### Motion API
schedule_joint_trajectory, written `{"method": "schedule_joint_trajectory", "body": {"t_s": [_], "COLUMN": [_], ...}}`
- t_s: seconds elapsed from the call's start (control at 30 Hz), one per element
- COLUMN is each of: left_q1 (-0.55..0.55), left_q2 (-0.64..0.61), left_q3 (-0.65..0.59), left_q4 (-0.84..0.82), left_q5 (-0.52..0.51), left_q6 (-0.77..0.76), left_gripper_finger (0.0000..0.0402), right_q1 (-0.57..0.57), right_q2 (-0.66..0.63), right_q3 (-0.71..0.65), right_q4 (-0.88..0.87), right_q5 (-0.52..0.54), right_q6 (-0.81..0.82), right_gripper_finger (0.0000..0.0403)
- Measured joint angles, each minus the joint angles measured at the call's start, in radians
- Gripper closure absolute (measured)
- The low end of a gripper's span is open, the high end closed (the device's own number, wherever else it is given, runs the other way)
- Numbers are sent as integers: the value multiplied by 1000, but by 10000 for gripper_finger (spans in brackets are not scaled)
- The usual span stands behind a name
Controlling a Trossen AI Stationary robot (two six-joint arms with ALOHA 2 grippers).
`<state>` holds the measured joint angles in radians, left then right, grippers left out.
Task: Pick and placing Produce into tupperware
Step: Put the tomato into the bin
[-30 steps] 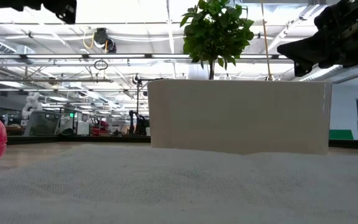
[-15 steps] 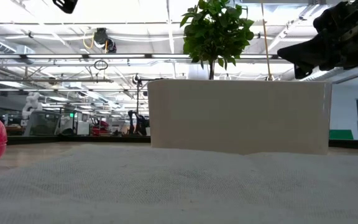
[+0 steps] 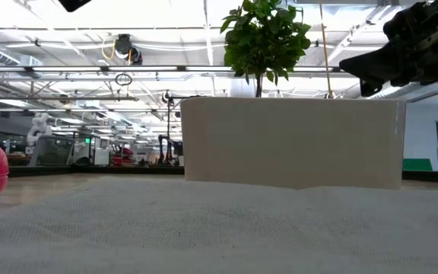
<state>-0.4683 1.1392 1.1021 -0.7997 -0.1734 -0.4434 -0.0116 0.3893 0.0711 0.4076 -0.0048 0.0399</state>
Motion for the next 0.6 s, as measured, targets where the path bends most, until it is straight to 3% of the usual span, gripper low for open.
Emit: {"method": "schedule_joint_trajectory", "body": {"t_s": [0.2, 0.33, 0.6], "left_q1": [0, -1, -36], "left_q2": [128, 179, 246], "left_q3": [121, 150, 153], "left_q4": [-187, -198, -245], "left_q5": [63, 150, 231], "left_q6": [-134, -186, -295], "left_gripper_finger": [391, 399, 399], "right_q1": [0, 0, 0], "right_q2": [1, 1, 1], "right_q3": [0, 0, 0], "right_q4": [-8, -36, -46], "right_q5": [0, 4, 6], "right_q6": [0, 0, -6], "right_gripper_finger": [403, 403, 403]}}
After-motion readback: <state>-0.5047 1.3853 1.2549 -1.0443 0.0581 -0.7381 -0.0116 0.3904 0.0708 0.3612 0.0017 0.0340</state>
